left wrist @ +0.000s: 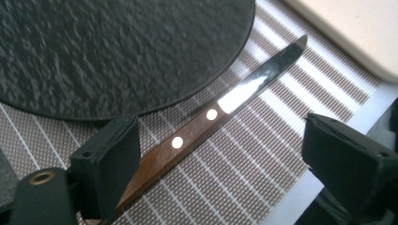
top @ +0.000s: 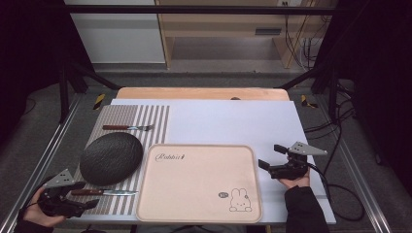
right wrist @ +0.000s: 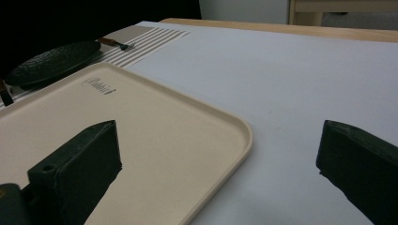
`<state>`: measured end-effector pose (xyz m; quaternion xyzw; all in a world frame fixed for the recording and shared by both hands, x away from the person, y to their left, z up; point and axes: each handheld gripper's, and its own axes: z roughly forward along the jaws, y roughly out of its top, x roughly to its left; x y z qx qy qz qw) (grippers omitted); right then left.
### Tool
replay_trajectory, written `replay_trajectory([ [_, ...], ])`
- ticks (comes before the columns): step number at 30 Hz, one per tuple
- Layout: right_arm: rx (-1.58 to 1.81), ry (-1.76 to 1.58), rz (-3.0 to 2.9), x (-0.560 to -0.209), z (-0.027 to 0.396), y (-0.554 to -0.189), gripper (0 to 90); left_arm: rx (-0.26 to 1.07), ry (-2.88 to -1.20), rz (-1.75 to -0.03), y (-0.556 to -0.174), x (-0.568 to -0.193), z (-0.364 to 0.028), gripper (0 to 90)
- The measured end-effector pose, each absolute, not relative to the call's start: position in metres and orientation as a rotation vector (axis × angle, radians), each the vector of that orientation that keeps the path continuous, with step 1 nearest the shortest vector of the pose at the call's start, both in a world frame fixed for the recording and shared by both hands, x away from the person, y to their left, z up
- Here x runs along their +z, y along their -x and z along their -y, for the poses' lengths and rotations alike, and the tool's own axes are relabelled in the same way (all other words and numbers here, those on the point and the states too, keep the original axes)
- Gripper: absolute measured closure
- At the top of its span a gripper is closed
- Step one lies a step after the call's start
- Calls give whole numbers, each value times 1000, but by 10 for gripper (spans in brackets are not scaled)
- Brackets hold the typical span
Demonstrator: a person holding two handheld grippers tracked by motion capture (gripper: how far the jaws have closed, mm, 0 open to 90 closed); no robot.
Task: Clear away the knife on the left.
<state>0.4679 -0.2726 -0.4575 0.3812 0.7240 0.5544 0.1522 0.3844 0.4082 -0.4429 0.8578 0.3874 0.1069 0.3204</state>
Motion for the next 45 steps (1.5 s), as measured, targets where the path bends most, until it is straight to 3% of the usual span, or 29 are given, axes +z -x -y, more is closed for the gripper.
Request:
replay_trajectory([
  [11,1591,-1095,-2077,-457,273,-468,4,273,-2296,-1028,-393,-451,-414,287],
  [19,1591,-1093,-2076,-457,273,-468,4,287,-2349,-1003,-398,-455,-413,340],
  [27,1592,-1092,-2077,-457,273,-468,4,300,-2419,-983,-395,-455,-408,455],
  [33,1592,-1095,-2077,-457,273,-468,4,306,-2482,-937,-390,-452,-402,565],
  [45,1593,-1096,-2078,-457,273,-468,4,342,-2551,-829,-380,-449,-395,694],
])
